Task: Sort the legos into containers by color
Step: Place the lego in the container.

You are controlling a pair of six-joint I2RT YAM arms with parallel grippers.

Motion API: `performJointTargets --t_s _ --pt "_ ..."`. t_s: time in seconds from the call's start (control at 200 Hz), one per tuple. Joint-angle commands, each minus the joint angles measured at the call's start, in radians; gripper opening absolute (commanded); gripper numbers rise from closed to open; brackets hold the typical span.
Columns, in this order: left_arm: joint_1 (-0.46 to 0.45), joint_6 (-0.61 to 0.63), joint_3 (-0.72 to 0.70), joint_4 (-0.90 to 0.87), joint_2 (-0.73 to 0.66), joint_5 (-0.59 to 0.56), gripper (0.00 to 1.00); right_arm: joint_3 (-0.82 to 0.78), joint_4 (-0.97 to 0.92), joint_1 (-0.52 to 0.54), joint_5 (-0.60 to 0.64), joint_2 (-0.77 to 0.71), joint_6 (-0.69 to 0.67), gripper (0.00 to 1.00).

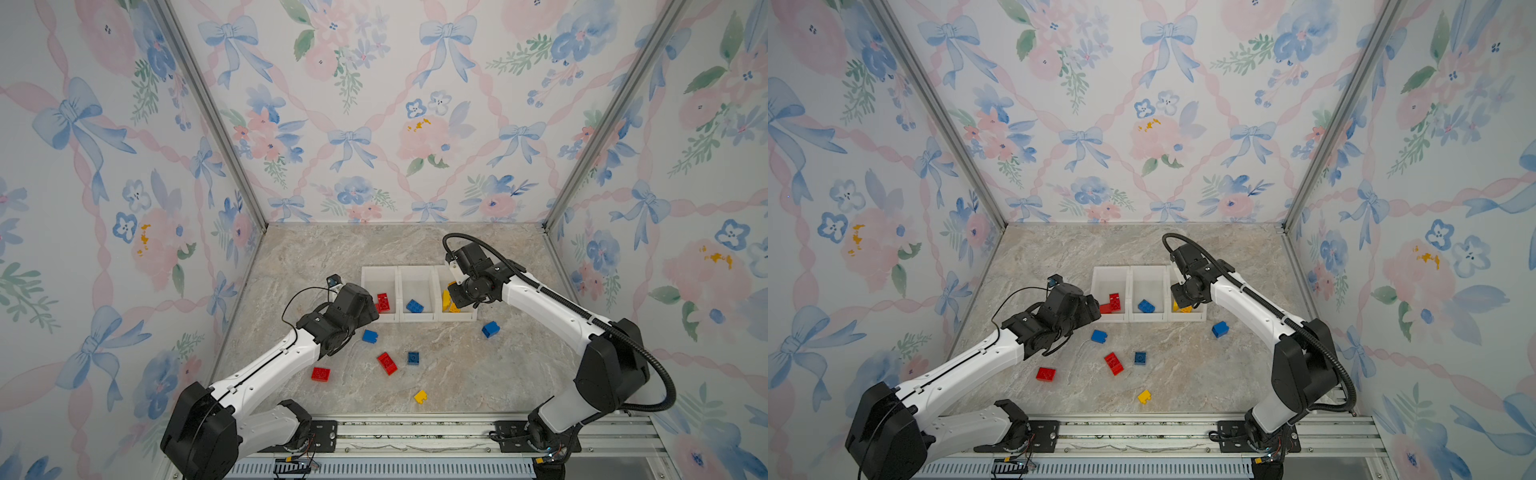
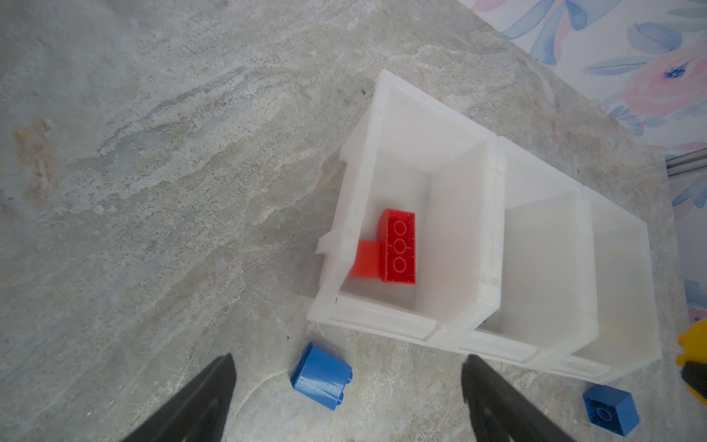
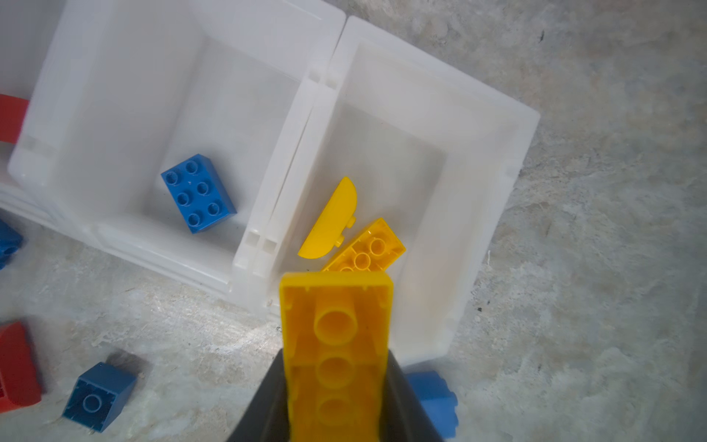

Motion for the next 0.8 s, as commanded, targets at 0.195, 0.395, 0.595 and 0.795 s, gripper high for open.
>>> performJointTargets --t_s 0.195,0.395,0.595,0.795 --pt "0.009 0.004 -0.039 -0.001 -0.047 0.01 0.96 0.127 0.005 -0.052 0.036 0.2 -0.004 0.25" --pt "0.007 -0.005 -0.046 -0.001 -0.057 0.012 0.97 0.173 0.013 -0.064 0.068 0.281 0.01 0.25" --pt "0.006 -0.011 -0.044 0.0 -0.052 0.009 0.97 0.204 0.007 -0.071 0.082 0.32 0.019 0.38" --pt "0.006 -0.013 -0.034 -0.001 -0.039 0.007 0.98 0.197 0.004 -0.07 0.075 0.304 0.032 0.53"
